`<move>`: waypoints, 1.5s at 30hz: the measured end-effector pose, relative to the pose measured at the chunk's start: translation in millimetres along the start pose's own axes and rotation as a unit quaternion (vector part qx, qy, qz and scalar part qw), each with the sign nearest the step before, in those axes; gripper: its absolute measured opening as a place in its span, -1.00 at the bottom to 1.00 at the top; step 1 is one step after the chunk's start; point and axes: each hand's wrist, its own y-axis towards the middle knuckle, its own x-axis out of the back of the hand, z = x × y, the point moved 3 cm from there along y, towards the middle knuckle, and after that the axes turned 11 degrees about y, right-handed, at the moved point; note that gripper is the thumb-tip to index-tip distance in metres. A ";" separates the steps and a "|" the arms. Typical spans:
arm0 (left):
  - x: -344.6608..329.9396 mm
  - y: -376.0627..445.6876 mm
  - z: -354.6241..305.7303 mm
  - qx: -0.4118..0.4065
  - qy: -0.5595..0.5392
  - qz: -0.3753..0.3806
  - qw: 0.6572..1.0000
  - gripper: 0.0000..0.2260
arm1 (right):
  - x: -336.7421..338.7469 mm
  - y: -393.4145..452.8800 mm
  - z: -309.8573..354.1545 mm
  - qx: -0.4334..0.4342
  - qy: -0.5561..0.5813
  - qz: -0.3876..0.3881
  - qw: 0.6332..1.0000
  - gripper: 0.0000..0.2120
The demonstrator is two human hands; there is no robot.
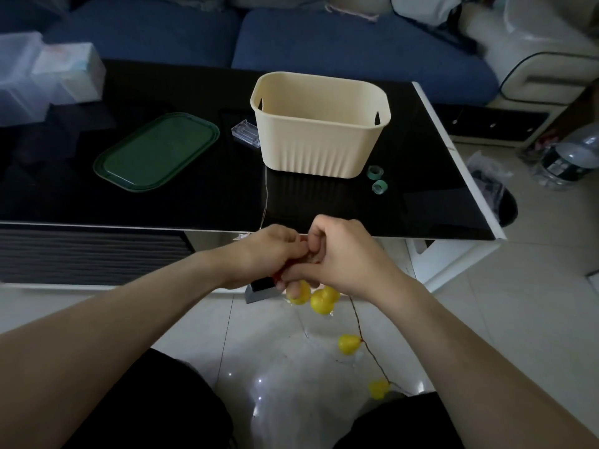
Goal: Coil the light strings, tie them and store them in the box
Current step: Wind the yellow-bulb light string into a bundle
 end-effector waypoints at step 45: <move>35.6 2.4 2.3 -0.001 -0.390 -0.075 0.918 -0.83 | -7.9 4.0 -6.8 0.018 -0.040 0.093 0.995 -0.89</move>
